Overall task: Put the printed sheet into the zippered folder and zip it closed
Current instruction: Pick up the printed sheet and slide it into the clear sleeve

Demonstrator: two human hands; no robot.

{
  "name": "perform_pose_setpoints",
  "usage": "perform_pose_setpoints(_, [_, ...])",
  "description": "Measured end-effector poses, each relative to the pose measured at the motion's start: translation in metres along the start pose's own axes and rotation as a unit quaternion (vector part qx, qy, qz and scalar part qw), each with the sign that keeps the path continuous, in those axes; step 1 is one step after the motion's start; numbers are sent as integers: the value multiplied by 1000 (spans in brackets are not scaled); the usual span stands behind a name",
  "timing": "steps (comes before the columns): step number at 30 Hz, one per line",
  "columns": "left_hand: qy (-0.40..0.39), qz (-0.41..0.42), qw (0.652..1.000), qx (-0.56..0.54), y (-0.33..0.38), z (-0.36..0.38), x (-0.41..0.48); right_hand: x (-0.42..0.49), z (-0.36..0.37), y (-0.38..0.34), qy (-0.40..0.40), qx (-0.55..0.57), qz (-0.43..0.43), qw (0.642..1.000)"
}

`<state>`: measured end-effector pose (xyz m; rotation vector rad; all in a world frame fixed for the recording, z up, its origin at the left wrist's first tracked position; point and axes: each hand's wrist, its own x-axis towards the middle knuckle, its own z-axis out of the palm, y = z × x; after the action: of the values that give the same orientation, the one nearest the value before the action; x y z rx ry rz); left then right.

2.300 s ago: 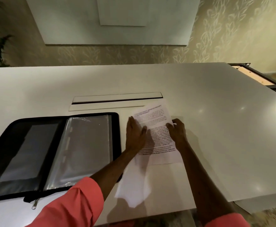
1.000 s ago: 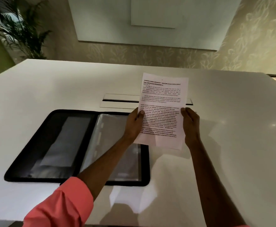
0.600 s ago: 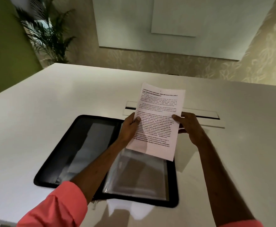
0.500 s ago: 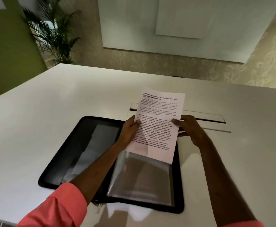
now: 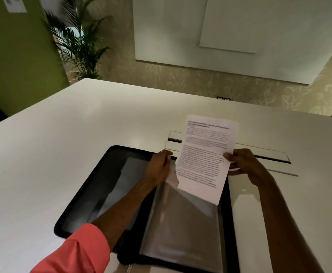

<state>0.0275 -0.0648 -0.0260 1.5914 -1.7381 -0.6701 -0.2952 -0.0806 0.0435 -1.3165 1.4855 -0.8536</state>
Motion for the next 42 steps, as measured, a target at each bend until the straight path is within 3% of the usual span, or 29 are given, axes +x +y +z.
perform_pose_setpoints(6, [-99,101,961,238,-7,12,0,7,-22,-4,168,115,-36,978])
perform_pose_setpoints(10, [-73,117,956,258,-5,21,1,10,-12,-4,234,162,-81,955])
perform_pose_setpoints(25, [-110,140,948,264,9,24,20,36,28,-19,261,220,-152,927])
perform_pose_setpoints(42, [-103,138,944,281,16,27,22,64,66,-6,193,162,-118,961])
